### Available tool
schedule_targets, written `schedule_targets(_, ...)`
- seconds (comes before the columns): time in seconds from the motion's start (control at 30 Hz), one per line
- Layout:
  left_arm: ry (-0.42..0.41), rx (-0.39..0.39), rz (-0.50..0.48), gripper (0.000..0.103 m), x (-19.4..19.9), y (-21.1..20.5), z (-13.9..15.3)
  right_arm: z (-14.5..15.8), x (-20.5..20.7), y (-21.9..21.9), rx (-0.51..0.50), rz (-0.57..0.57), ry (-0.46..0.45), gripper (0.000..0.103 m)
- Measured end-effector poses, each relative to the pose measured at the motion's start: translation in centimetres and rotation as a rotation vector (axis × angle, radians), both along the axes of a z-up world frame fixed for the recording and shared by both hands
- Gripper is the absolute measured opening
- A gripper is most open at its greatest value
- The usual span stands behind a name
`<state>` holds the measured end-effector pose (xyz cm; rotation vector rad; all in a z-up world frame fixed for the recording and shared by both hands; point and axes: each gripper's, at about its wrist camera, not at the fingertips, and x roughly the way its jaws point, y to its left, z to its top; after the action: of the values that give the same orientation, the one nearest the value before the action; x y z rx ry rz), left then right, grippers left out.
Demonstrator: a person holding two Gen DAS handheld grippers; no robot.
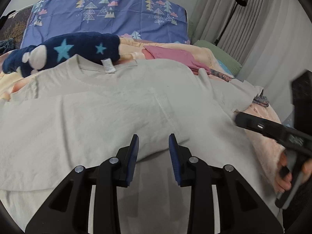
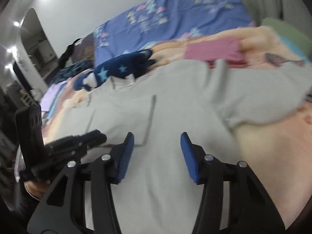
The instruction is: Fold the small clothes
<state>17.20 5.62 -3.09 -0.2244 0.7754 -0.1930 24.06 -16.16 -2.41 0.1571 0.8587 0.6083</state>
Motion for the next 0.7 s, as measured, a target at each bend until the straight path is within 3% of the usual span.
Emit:
schedule_targets(0.1,-0.021,0.047,0.062,0.036,-1.6,1.7,0.6,-1.5,3.5,2.9,0.008,0.04,0.079,0.052)
schedule_targets(0.23,-0.027,0.172,0.152,0.042,-3.4,3.7,-0.1,-4.2,6.8,6.1,-0.029,0.051,0.148,0.052)
schedule_targets(0.3,-0.008,0.182,0.183,0.042,-3.8,4.8,-1.0,-5.2,7.8,7.1,-0.018,0.045,0.162,0.057)
schedule_targets(0.33,0.009,0.15,0.198,0.042,-3.8,5.6,-1.6,-5.3,8.0,7.5,-0.003,0.044,0.147,0.059)
schedule_targets(0.4,0.029,0.095,0.208,0.042,-3.7,6.7,-2.1,-5.3,8.3,8.9,-0.01,0.053,0.109,0.042)
schedule_targets(0.43,0.036,0.082,0.208,0.042,-3.6,7.0,-2.2,-5.2,8.4,9.7,-0.028,0.071,0.093,0.007)
schedule_targets(0.5,0.025,0.081,0.204,0.042,-3.8,7.0,-2.1,-4.4,8.6,10.4,-0.038,0.084,0.083,0.004)
schedule_targets(0.57,-0.015,0.081,0.212,0.043,-4.3,7.1,-1.5,-1.7,8.0,9.4,0.02,0.065,0.007,0.003)
schedule_targets(0.63,-0.081,0.107,0.249,0.053,-5.3,7.6,-0.3,0.4,7.8,8.0,0.039,0.052,-0.042,0.003)
schedule_targets(0.7,-0.144,0.172,0.317,0.061,-6.3,8.4,0.9,2.2,7.9,6.1,-0.006,-0.003,-0.101,0.003)
